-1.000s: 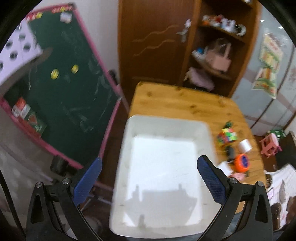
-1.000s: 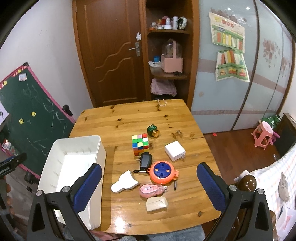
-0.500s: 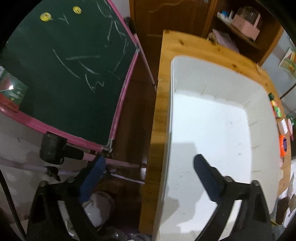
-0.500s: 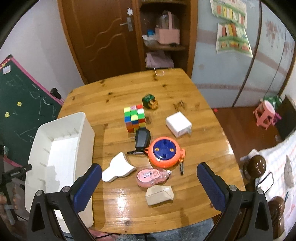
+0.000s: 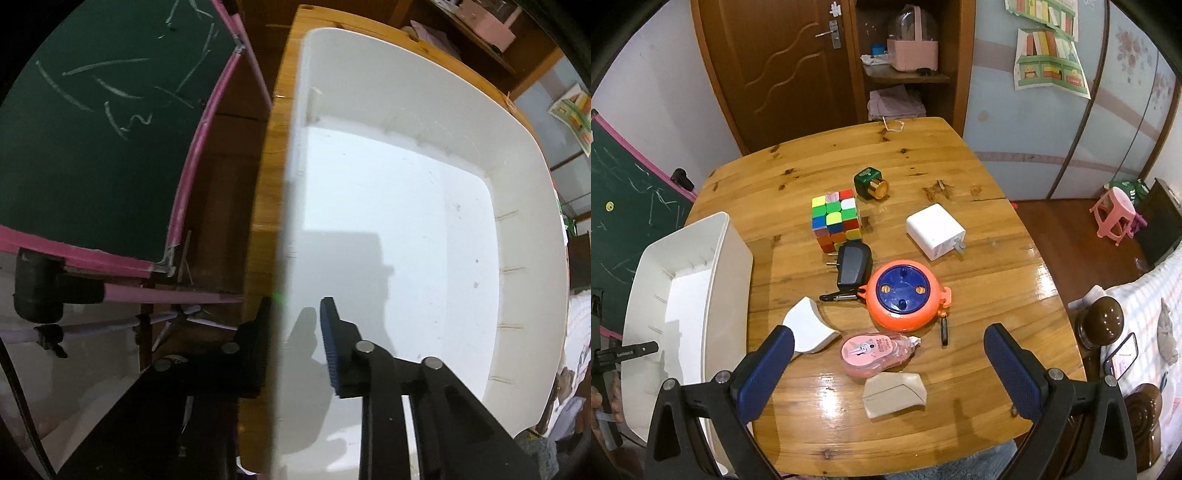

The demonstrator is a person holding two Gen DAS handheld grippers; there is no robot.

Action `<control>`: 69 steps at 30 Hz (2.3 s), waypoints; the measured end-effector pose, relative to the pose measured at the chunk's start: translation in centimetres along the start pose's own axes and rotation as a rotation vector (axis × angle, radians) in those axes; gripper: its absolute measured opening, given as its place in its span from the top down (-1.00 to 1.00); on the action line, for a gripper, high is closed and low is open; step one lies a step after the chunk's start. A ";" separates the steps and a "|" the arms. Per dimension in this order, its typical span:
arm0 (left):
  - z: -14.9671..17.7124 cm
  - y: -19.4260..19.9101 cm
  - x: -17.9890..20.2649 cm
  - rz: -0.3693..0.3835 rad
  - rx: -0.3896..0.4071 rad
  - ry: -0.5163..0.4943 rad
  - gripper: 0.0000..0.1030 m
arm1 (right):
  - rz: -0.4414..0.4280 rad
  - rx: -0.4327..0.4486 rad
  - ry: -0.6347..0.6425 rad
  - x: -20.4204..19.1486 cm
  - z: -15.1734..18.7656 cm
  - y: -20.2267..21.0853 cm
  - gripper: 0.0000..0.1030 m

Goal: Organize rigid objects
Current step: 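Push the white tray across the table with the left tool, then grasp the beige plastic block with the right tool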

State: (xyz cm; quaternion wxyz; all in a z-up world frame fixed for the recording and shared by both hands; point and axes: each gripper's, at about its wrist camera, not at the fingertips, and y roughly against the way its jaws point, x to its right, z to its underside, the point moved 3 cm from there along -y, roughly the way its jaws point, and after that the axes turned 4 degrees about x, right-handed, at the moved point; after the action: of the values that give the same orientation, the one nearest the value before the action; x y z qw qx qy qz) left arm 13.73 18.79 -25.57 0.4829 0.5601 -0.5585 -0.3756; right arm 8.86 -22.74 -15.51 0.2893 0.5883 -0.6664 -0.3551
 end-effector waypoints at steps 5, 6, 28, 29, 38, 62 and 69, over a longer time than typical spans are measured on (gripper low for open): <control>0.3 0.0 0.4 -0.041 0.011 0.012 0.72 | -0.005 -0.005 0.008 -0.1 0.0 -0.2 -0.99; 0.4 0.0 0.4 -0.040 0.009 0.023 0.82 | -0.005 -0.003 0.009 -0.2 0.0 -0.3 -0.99; 2.8 0.7 4.0 -0.105 0.084 -0.026 0.88 | -0.026 0.093 0.050 0.1 0.5 0.3 -0.99; 3.0 0.7 4.1 -0.108 0.087 -0.038 0.88 | -0.019 0.092 0.051 0.4 0.7 0.1 -0.99; 3.7 0.5 5.4 -0.142 0.141 -0.137 0.88 | 0.089 -0.088 0.091 4.1 3.5 -4.6 -0.73; 3.8 0.5 5.7 -0.140 0.119 -0.143 0.87 | -0.066 -0.243 0.235 -0.1 8.5 -8.2 -0.21; 4.2 0.6 5.5 -0.119 0.108 -0.131 0.87 | -0.073 -0.230 0.233 0.1 8.7 -7.5 -0.20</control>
State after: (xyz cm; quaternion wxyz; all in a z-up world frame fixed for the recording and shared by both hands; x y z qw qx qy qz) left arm 10.03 12.92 -25.40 0.3913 0.5917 -0.5740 -0.4090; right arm 6.23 -22.09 -26.67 0.4171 0.6122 -0.5615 -0.3688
